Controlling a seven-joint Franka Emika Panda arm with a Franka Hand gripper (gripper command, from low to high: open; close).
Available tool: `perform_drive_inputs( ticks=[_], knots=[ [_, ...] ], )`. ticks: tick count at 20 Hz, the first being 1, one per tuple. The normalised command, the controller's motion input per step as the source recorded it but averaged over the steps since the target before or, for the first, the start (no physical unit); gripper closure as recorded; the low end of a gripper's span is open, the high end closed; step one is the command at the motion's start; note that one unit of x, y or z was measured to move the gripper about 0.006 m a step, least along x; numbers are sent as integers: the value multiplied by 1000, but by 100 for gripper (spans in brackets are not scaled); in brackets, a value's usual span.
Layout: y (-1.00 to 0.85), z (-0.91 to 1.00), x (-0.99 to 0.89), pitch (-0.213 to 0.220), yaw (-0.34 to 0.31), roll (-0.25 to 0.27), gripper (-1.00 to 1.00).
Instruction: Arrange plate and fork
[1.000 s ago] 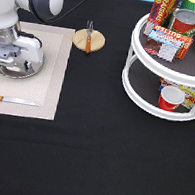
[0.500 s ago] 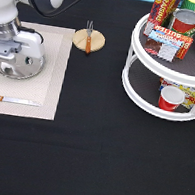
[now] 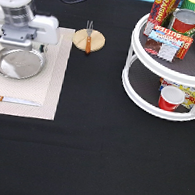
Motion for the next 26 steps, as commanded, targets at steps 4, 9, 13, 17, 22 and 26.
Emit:
perform_drive_inputs(
  ticks=[4,9,13,17,22,26],
  knots=[
    [745,348,-671,-162,12,-85,-100],
    [719,156,-671,-152,25,-80,-100],
    [721,6,-691,-108,34,-69,-100],
    [712,-179,-731,-39,41,-66,-100],
    [684,-264,-765,-1,47,-73,-100],
    [617,-364,-819,-1,46,-93,-100]
  ],
)
